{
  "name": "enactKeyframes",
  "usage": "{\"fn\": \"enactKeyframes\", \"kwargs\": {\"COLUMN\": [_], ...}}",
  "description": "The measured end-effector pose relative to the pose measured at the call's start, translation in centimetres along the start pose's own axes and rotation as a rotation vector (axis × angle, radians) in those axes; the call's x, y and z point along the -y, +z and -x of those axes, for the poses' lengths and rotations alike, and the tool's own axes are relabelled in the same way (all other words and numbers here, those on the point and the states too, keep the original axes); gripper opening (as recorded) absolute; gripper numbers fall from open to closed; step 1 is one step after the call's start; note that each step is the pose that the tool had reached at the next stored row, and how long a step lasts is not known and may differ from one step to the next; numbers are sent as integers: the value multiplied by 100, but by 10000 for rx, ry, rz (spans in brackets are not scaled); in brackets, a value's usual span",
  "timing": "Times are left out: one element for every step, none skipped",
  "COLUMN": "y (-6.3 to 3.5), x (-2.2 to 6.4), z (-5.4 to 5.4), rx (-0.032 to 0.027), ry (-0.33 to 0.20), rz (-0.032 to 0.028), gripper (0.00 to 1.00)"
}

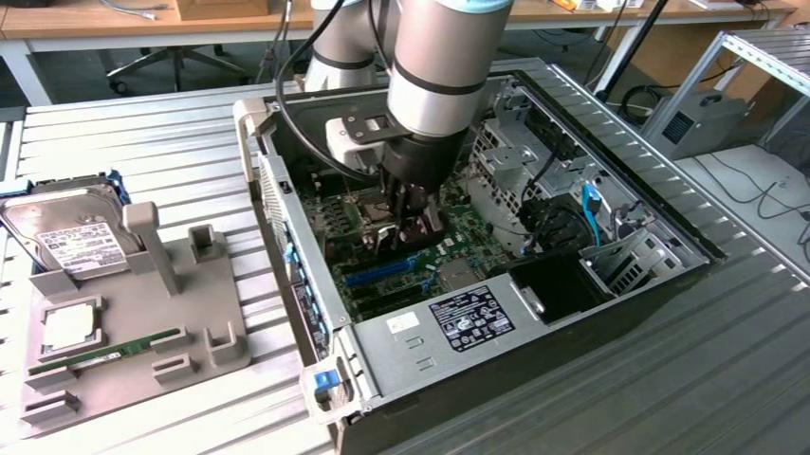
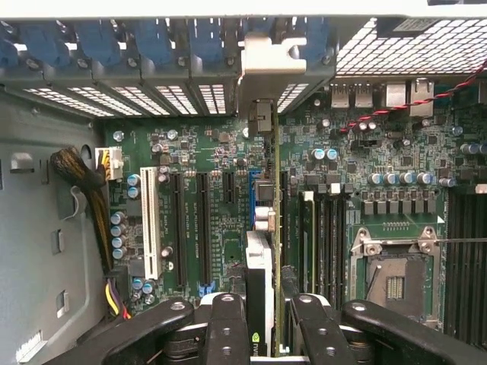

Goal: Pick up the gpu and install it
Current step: 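Insert the gpu into the slot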

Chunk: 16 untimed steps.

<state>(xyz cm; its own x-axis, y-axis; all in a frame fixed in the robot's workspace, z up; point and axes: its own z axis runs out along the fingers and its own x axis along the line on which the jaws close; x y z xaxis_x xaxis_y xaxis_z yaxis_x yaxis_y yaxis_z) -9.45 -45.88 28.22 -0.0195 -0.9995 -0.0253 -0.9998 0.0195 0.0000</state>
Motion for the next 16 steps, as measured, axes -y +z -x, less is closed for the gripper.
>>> {"fn": "enactKeyframes", "kwargs": {"y": [7, 15, 27, 33, 38, 41, 41, 41, 42, 43, 43, 44, 43, 43, 43, 43], "x": [0, 0, -1, -1, -2, -3, -4, -5, -6, -9, -11, -13, -15, -17, -20, -22], "z": [0, 0, -1, -1, -1, -1, -1, -1, -1, -1, -1, -1, -1, -1, -1, -1], "rx": [0, -1, 0, 0, 0, -1, -3, -3, -2, 0, 0, 1, 1, 0, 0, 0], "ry": [0, 0, 0, 0, 0, 0, 1, 1, 0, 1, 1, 0, 0, 0, 1, 0], "rz": [0, 0, 0, 0, 0, 1, 2, 2, 1, 0, 0, -1, 0, 0, 0, 0], "gripper": [27, 27, 27, 27, 27, 27, 27, 27, 27, 27, 27, 27, 27, 27, 27, 27]}}
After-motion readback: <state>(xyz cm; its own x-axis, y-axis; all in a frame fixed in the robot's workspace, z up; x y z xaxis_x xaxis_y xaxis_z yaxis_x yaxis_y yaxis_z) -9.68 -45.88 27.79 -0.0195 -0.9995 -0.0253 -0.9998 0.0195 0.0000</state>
